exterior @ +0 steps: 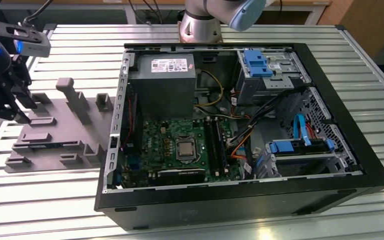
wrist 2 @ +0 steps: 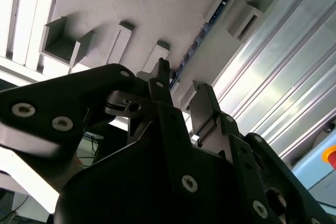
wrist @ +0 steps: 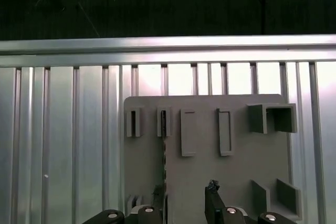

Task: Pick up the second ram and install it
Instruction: 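Pick up the second ram and move it above second insertion slot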

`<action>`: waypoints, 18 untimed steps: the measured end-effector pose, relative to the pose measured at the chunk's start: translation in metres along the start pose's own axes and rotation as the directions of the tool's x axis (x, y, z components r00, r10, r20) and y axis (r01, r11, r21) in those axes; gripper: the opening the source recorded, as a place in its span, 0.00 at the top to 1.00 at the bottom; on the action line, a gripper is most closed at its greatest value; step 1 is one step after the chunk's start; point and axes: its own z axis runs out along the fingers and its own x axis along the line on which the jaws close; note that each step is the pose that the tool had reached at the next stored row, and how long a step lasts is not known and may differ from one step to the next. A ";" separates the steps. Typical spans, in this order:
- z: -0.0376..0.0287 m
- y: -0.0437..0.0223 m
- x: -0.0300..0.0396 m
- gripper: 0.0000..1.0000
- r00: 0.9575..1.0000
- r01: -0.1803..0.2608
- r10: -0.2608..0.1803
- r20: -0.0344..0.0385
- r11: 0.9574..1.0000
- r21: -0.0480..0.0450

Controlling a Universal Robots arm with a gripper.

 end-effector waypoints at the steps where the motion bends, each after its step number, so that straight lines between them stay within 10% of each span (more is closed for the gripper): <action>1: 0.0017 -0.0001 0.0007 0.57 1.000 0.000 0.000 0.000 1.000 0.000; 18: 0.0323 0.0013 0.0216 0.57 0.999 0.041 -0.041 -0.001 0.999 -0.003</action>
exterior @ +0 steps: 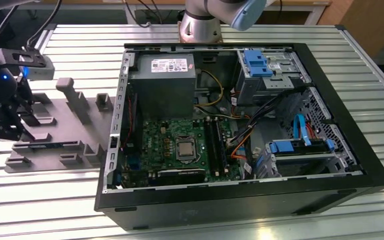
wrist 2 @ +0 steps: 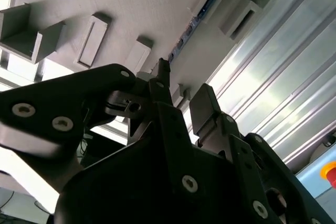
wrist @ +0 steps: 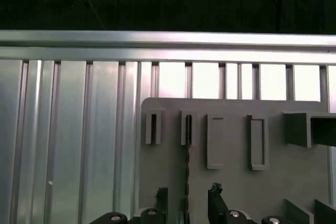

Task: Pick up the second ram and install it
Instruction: 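Pick up the second ram and move it above second insertion slot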

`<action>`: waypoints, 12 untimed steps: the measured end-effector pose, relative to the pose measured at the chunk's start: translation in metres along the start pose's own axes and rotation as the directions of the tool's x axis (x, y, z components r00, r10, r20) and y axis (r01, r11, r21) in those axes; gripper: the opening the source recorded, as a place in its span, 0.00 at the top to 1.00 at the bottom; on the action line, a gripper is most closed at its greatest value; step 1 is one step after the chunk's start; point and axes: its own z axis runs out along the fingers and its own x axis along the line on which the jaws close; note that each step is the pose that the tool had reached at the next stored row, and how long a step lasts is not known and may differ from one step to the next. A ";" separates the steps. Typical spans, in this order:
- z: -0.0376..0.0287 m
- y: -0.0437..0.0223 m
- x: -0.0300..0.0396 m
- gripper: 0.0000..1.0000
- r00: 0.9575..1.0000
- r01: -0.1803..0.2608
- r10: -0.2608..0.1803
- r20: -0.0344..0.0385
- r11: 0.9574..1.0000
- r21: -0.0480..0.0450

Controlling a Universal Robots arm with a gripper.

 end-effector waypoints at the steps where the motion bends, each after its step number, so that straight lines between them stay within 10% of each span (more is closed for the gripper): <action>1: 0.0019 0.0014 0.0000 0.57 1.000 0.000 0.000 0.000 1.000 0.000; 12: 0.0220 0.0024 0.0003 0.57 1.000 -0.001 0.001 -0.001 1.000 0.001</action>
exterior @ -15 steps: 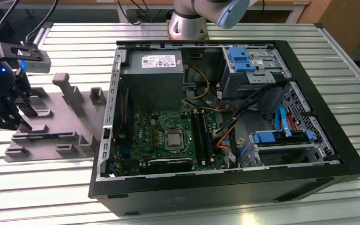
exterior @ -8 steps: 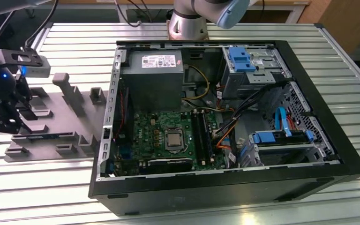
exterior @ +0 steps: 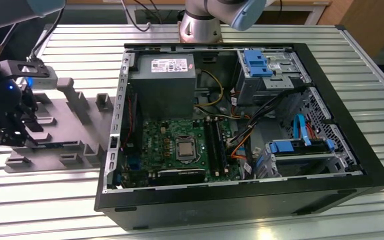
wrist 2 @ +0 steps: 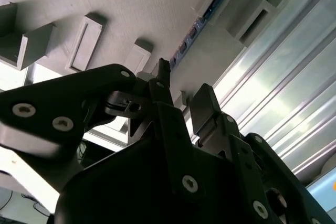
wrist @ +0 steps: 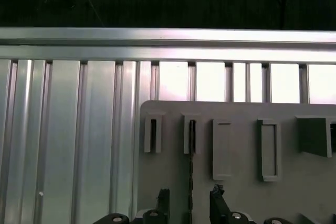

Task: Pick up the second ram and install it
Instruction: 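Pick up the second ram and move it above second insertion slot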

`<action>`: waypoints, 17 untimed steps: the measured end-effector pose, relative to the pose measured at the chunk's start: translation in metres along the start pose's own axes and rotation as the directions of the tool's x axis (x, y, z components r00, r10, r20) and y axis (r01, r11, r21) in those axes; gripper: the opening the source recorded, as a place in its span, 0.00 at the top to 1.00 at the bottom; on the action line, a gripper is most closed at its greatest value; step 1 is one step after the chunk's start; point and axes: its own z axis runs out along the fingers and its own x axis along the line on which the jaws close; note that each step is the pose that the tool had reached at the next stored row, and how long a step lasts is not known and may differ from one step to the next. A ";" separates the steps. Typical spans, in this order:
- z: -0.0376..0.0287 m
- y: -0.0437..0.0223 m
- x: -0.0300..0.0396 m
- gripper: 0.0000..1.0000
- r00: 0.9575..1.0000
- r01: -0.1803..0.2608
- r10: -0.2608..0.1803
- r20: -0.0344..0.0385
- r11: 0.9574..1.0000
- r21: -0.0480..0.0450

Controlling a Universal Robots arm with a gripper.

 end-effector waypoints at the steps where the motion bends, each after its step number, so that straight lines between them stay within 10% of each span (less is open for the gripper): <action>1: 0.0019 0.0000 0.0000 0.57 1.000 0.000 0.000 0.000 1.000 0.000; 17: 0.0207 0.0009 0.0003 0.57 1.000 0.000 0.000 -0.001 1.000 0.014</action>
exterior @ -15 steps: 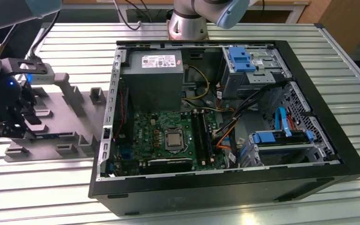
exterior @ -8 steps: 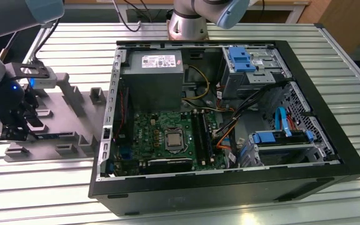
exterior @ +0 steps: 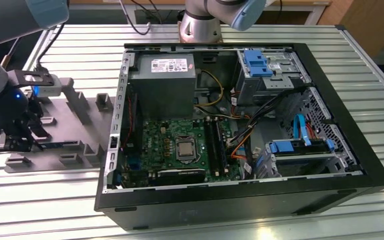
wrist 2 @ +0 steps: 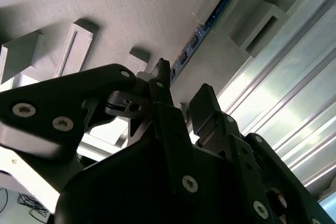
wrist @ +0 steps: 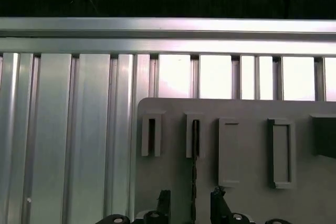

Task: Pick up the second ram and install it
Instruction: 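Pick up the second ram and move it above second insertion slot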

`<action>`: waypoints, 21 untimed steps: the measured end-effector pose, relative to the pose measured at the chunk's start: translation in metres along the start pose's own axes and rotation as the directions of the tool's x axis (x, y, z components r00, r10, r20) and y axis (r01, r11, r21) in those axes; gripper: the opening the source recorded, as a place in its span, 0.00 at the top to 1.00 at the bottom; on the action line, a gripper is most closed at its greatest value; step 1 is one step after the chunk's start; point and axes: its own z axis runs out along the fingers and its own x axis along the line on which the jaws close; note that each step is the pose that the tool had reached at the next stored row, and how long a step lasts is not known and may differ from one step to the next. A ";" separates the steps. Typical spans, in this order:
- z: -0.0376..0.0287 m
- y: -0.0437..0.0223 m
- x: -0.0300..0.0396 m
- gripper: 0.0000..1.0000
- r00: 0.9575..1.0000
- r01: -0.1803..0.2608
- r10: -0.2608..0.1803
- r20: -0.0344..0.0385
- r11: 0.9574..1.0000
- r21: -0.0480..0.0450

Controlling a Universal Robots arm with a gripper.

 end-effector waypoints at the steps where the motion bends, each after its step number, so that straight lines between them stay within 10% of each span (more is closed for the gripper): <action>1: 0.0013 0.0001 0.0000 0.57 1.000 0.000 0.000 0.000 1.000 0.001; 21: 0.0156 0.0033 -0.0066 0.65 1.000 0.000 0.000 0.000 1.000 0.003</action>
